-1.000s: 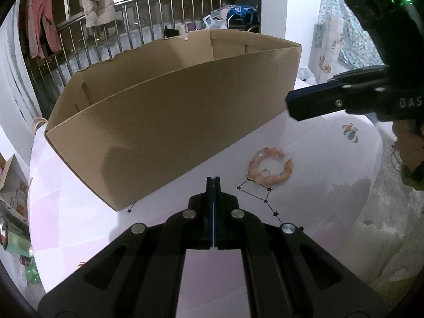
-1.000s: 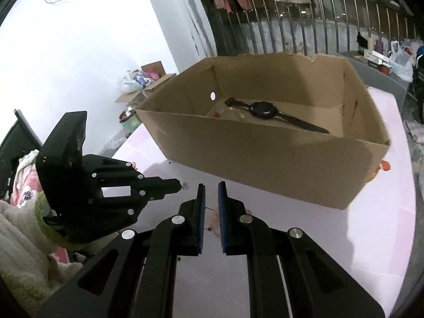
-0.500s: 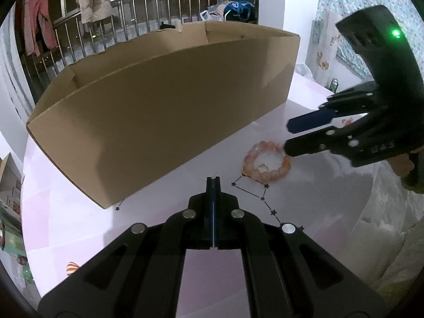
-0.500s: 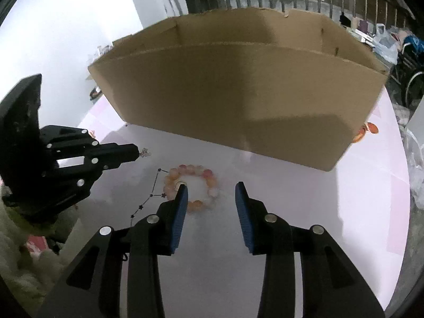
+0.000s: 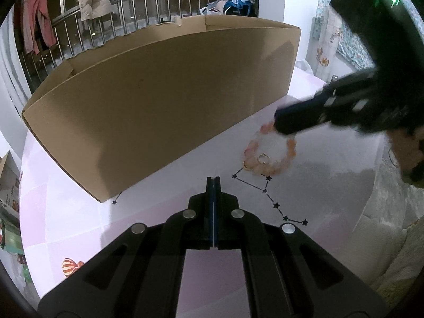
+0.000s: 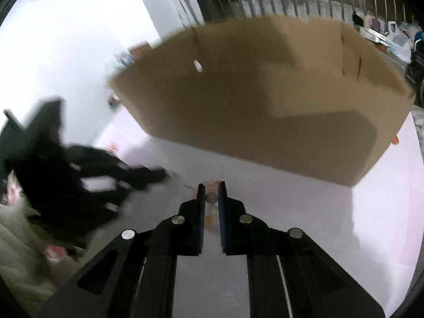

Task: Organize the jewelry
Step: 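Open the right tool and move it over the two small rings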

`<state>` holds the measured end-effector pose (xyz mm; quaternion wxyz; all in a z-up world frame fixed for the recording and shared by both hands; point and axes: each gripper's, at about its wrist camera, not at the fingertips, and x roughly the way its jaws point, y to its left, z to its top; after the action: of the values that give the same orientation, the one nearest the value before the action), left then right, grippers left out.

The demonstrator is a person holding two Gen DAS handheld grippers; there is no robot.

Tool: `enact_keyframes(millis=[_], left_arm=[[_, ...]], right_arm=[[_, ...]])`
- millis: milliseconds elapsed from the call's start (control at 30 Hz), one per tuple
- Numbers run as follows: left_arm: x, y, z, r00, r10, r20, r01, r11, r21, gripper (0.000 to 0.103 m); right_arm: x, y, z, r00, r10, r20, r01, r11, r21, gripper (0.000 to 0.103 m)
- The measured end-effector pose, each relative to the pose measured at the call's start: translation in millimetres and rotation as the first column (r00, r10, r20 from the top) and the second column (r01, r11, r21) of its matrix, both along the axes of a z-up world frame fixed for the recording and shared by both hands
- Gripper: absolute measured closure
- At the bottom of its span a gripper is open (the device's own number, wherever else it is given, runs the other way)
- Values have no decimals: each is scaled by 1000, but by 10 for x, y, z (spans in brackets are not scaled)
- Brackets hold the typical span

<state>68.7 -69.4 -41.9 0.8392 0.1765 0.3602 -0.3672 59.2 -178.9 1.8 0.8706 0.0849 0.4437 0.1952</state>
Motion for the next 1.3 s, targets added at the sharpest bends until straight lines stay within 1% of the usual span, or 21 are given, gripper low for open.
enact_keyframes(millis=[100, 200, 300, 467, 533, 600, 633, 667, 700, 733, 800, 833, 933, 967, 1067, 1167, 1233, 1300], left_arm=[[3, -12, 6, 1000, 0, 3, 0, 1000, 2, 103], [9, -17, 10, 1000, 2, 1, -2, 1000, -3, 103], [8, -24, 5, 1000, 0, 1, 0, 1000, -4, 103], [-8, -23, 7, 1000, -6, 4, 6, 1000, -6, 103], [-11, -25, 9, 1000, -6, 4, 6, 1000, -7, 103], [-16, -24, 8, 1000, -6, 5, 6, 1000, -4, 103], [-15, -24, 7, 1000, -7, 4, 7, 1000, -3, 103], [-18, -23, 4, 1000, -6, 3, 6, 1000, -2, 103], [-21, -19, 3, 1000, -7, 2, 7, 1000, 1, 103], [-18, -21, 4, 1000, -8, 2, 8, 1000, 3, 103], [-18, -14, 9, 1000, -8, 2, 8, 1000, 6, 103], [-22, -9, 9, 1000, -8, 2, 8, 1000, 7, 103], [-24, 7, -1, 1000, -5, 1, 5, 1000, 16, 103], [-17, 17, -4, 1000, -5, 1, 5, 1000, 18, 103], [-9, 29, -7, 1000, 2, 0, -2, 1000, 23, 103], [2, 31, 0, 1000, 11, 0, -11, 1000, 23, 103], [7, 29, 0, 1000, 15, 0, -15, 1000, 25, 103], [19, 25, -3, 1000, 18, -1, -18, 999, 27, 103]], right_arm=[[-92, 12, 159, 999, 17, 27, -17, 1000, 3, 93], [-192, -113, 196, 1000, 1, 17, -1, 1000, 1, 93], [-224, -298, 103, 999, -48, -20, 47, 999, -1, 93], [-221, -617, -165, 980, -172, -104, 169, 985, -38, 93], [-212, -640, -194, 977, -186, -103, 181, 982, -51, 92], [-190, -583, -167, 983, -162, -83, 158, 986, -54, 92], [-173, -533, -152, 987, -142, -71, 139, 989, -51, 87], [-155, -462, -134, 992, -115, -52, 112, 992, -51, 77], [-140, -369, -119, 996, -78, -30, 76, 995, -61, 69], [-128, -258, -112, 999, -37, -11, 36, 996, -84, 68], [-113, -86, -107, 999, 31, 12, -29, 991, -134, 67], [-100, 21, -129, 997, 71, 24, -66, 982, -176, 67], [-71, 223, -172, 988, 148, 41, -132, 956, -263, 67], [-62, 258, -178, 986, 163, 43, -145, 951, -274, 67], [-17, 277, -218, 981, 190, 33, -173, 944, -280, 67], [-5, 222, -265, 981, 191, 16, -180, 945, -272, 68], [-3, 200, -305, 981, 193, 2, -185, 946, -268, 72], [-8, 186, -322, 981, 193, 8, -185, 948, -258, 74]])
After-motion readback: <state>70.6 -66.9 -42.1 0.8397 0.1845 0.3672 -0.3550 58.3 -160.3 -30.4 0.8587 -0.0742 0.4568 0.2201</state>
